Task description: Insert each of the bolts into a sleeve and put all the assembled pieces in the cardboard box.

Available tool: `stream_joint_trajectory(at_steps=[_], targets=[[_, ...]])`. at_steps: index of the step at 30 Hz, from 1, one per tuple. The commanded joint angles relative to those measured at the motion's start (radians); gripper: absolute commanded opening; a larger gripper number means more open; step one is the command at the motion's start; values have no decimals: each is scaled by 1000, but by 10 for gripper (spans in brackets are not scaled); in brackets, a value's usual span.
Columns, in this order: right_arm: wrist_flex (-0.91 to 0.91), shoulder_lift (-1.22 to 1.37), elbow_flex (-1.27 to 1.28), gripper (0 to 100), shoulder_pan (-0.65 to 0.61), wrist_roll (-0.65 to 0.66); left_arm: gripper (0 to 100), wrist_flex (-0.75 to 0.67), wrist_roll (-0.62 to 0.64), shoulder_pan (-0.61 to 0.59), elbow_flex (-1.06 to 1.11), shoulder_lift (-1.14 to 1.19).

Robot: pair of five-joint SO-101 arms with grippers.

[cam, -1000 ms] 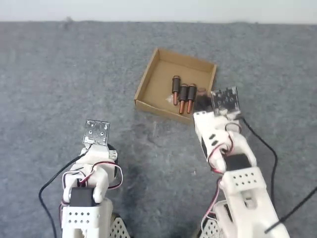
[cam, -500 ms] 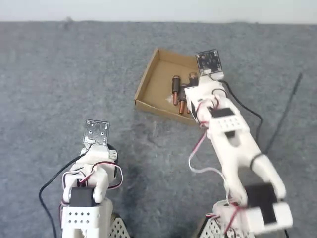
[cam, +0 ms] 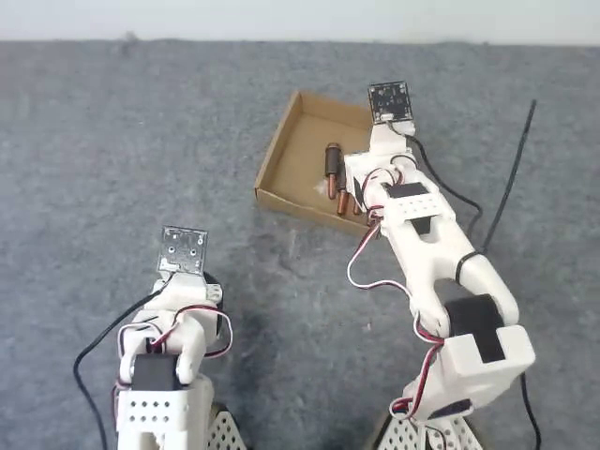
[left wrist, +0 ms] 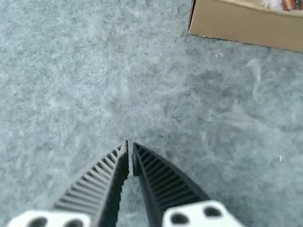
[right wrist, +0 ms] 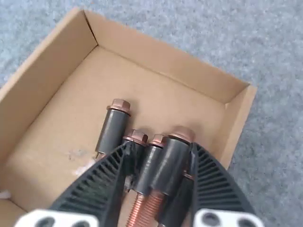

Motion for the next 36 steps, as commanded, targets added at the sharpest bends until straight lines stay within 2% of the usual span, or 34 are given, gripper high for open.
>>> stream_joint_trajectory(at_steps=[1,7,15,26,36], targets=[[5,-51,-51,117,12,-12,11,-23,-2,-5,-8,-17],[124,-162,-41,4,12,-14,11,-25,-2,-5,-8,-17],[236,-357,52,6,114,-15,11,-25,-2,-5,-8,-17],[298,-949,486,6,151,-5,11,-25,-2,-5,-8,-17],[302,-1607,944,6,143,98,11,-25,-2,-5,-8,-17]])
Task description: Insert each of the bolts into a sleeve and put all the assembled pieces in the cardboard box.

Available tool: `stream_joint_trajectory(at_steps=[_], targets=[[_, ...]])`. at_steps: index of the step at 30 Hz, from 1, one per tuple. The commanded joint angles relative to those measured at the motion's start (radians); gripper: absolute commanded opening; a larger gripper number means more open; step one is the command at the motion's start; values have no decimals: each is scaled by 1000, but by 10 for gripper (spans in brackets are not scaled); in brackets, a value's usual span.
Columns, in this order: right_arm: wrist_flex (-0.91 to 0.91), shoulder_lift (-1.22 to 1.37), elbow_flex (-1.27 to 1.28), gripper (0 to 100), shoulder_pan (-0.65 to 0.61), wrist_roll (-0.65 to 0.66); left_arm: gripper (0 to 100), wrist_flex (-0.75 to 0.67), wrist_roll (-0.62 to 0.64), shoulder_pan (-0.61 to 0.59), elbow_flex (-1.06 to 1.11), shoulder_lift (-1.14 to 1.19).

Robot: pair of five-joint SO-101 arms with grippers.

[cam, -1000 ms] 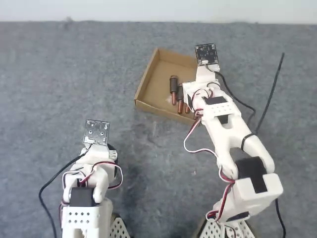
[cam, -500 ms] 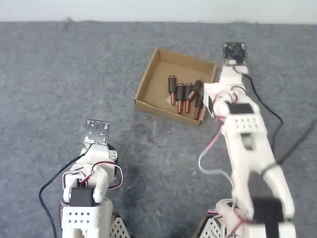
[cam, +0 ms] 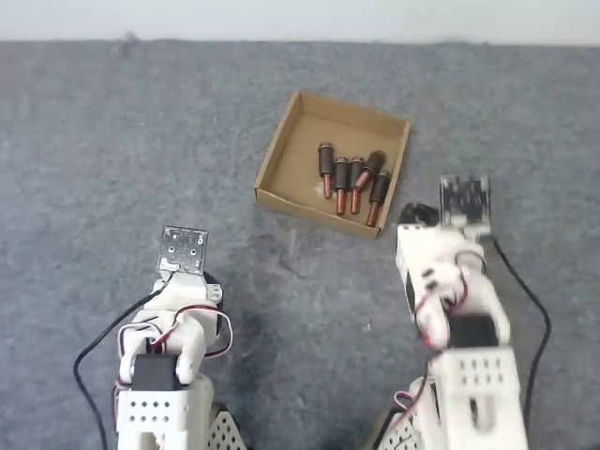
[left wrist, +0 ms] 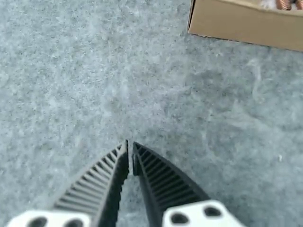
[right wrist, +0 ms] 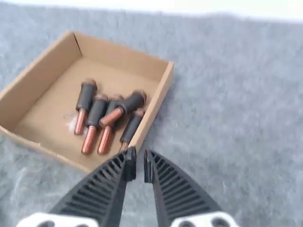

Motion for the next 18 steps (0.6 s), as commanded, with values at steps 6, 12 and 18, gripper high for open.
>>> stream_joint_trajectory(at_steps=[6,12,18], targets=[[193,-561,222,6,-19,43,11,-23,-2,-5,-8,-17],[306,-535,238,6,-33,34,11,-23,-2,-5,-8,-17],[420,-562,327,6,-41,41,11,-23,-2,-5,-8,-17]])
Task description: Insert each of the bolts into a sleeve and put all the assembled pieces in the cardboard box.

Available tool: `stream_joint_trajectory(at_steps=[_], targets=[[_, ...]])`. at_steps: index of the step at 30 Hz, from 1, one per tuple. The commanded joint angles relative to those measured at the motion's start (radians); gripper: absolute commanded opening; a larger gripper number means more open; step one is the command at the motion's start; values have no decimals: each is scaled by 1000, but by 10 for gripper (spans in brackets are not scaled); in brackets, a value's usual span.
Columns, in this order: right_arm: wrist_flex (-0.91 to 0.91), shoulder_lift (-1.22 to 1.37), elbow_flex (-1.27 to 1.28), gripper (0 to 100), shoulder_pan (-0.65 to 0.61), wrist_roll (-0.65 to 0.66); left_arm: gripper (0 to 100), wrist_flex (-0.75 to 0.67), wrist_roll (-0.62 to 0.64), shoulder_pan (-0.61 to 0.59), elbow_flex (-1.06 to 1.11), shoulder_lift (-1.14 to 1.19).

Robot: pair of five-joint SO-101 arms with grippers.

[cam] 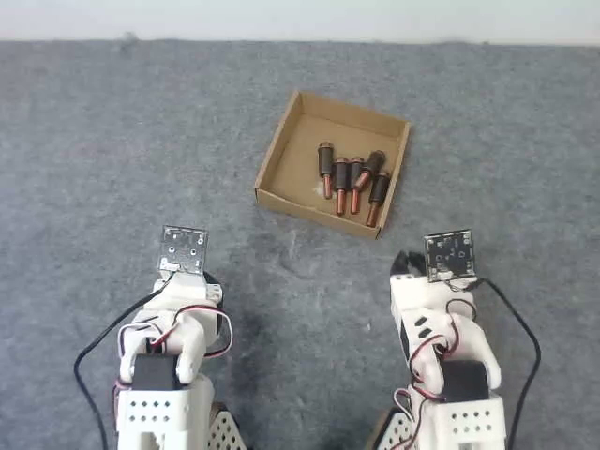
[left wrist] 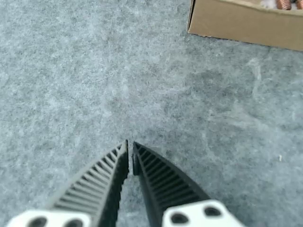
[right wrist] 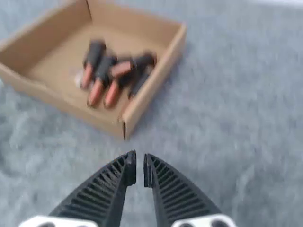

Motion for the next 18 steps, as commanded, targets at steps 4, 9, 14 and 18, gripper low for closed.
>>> stream_joint_trajectory(at_steps=[4,9,14,18], targets=[[130,-22,21,6,1,14,11,-23,-2,-5,-8,-17],[197,-22,29,6,-8,11,11,-23,-2,-5,-8,-17],[303,-21,28,9,7,14,11,-23,-2,-8,-8,-17],[369,-21,28,8,5,14,11,-60,-2,-71,-8,-17]])
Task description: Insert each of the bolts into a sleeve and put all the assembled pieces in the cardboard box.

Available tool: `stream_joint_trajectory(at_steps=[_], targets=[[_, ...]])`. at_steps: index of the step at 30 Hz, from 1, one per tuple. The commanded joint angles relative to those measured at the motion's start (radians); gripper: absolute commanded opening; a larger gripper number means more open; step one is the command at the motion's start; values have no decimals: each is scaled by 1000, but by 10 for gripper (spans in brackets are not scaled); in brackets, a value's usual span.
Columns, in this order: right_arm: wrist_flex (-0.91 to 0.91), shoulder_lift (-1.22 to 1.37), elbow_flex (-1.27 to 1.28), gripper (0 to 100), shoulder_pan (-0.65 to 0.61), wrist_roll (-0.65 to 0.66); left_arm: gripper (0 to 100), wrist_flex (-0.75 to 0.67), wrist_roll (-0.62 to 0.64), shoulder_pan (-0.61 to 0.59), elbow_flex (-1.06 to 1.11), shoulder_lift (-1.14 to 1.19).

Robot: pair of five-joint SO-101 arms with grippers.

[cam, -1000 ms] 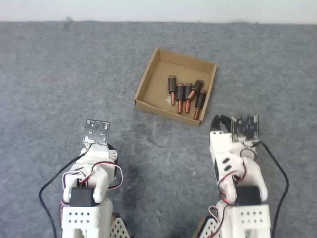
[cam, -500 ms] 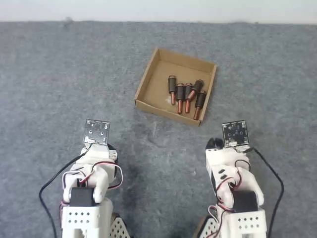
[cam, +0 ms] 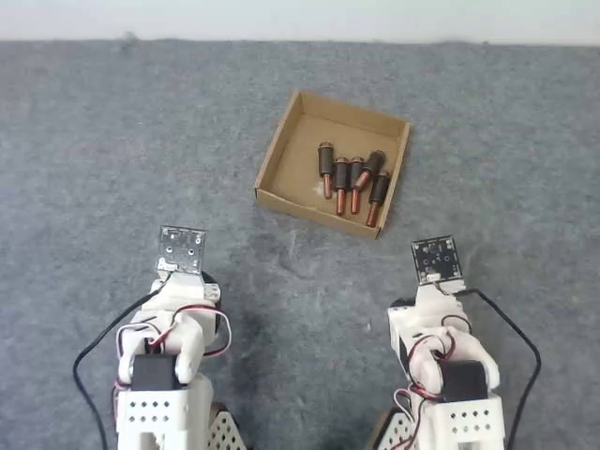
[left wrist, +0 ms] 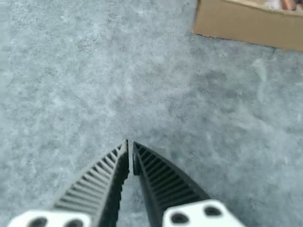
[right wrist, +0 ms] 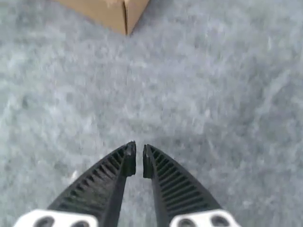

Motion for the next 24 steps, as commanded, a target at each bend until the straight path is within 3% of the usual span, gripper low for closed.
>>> stream_joint_trajectory(at_steps=[1,3,8,13,17,24], targets=[[54,-16,18,8,7,11,11,-69,-2,-66,-8,-17],[51,-15,18,8,27,11,11,-81,2,-80,-8,-17],[51,-16,18,8,378,8,11,-12,-2,-77,-8,-17],[51,-16,18,8,593,8,11,21,-2,-75,-8,-17],[51,-16,18,8,653,6,11,23,-2,-75,-10,-17],[51,-16,18,8,650,9,11,23,2,-77,-10,-17]])
